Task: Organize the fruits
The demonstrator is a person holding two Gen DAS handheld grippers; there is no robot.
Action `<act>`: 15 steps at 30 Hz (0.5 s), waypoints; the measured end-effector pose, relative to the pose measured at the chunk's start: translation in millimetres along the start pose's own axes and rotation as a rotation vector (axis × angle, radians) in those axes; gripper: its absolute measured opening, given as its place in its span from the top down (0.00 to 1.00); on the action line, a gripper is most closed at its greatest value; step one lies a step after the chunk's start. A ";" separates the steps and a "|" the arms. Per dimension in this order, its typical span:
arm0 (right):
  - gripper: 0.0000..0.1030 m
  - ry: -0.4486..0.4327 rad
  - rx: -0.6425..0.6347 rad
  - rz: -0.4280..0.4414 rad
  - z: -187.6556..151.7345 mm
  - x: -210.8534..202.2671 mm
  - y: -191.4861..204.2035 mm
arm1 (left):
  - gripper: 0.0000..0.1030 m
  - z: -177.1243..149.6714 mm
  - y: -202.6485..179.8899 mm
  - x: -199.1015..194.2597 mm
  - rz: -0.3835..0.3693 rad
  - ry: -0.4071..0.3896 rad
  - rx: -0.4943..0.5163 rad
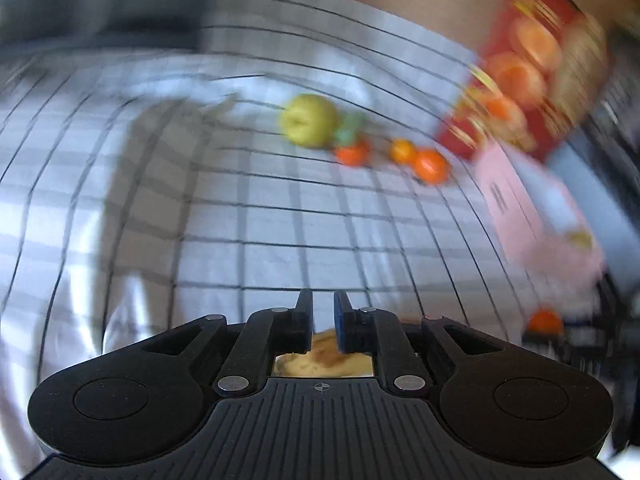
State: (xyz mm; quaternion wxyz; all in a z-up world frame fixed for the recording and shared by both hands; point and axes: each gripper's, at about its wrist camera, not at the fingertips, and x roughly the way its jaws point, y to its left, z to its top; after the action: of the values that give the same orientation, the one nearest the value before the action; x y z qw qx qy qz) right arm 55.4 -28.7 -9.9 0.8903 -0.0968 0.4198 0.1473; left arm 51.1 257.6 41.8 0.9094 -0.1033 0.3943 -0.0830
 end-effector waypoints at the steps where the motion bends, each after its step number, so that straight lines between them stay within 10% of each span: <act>1: 0.60 0.002 0.002 -0.004 -0.8 -0.2 0.1 | 0.87 0.3 -3.2 1.1 -0.025 0.012 0.051; 15: 0.49 -0.002 0.001 -0.031 -6.4 -17.3 -0.4 | 0.84 1.1 30.0 12.4 -0.085 0.070 -0.105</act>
State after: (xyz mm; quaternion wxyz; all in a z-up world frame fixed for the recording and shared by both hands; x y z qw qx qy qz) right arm 40.5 -34.0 -0.5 0.8929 -0.1025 0.4177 0.1334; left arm 62.4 283.9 26.2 0.8840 -0.1647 0.4249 -0.1042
